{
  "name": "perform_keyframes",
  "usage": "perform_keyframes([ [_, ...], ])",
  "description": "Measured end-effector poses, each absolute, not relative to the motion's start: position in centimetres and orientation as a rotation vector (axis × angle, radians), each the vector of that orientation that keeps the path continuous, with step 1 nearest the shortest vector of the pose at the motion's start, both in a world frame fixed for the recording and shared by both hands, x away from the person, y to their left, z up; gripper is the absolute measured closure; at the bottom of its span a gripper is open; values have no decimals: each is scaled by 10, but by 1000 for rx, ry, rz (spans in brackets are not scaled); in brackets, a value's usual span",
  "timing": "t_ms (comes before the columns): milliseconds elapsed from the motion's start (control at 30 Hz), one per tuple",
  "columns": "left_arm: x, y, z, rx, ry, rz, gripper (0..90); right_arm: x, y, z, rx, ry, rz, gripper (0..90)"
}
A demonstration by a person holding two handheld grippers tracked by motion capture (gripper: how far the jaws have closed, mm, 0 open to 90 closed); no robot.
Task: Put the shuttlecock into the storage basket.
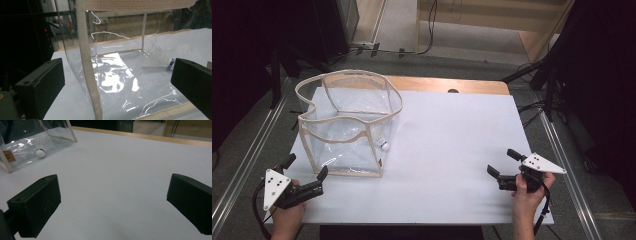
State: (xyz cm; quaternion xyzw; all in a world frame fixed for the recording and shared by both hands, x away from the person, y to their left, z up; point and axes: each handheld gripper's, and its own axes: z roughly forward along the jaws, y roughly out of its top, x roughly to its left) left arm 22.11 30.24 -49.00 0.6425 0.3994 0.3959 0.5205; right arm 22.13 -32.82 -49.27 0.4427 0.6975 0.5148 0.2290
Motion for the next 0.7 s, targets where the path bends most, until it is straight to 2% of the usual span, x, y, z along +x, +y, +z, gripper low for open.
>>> perform_keyframes([
  [267,221,303,-490,1540,957,948,0,208,-355,-498,1267,1857,1418,0],
  [700,222,305,-490,1528,961,931,0,197,-374,-507,1319,1823,1414,0],
])
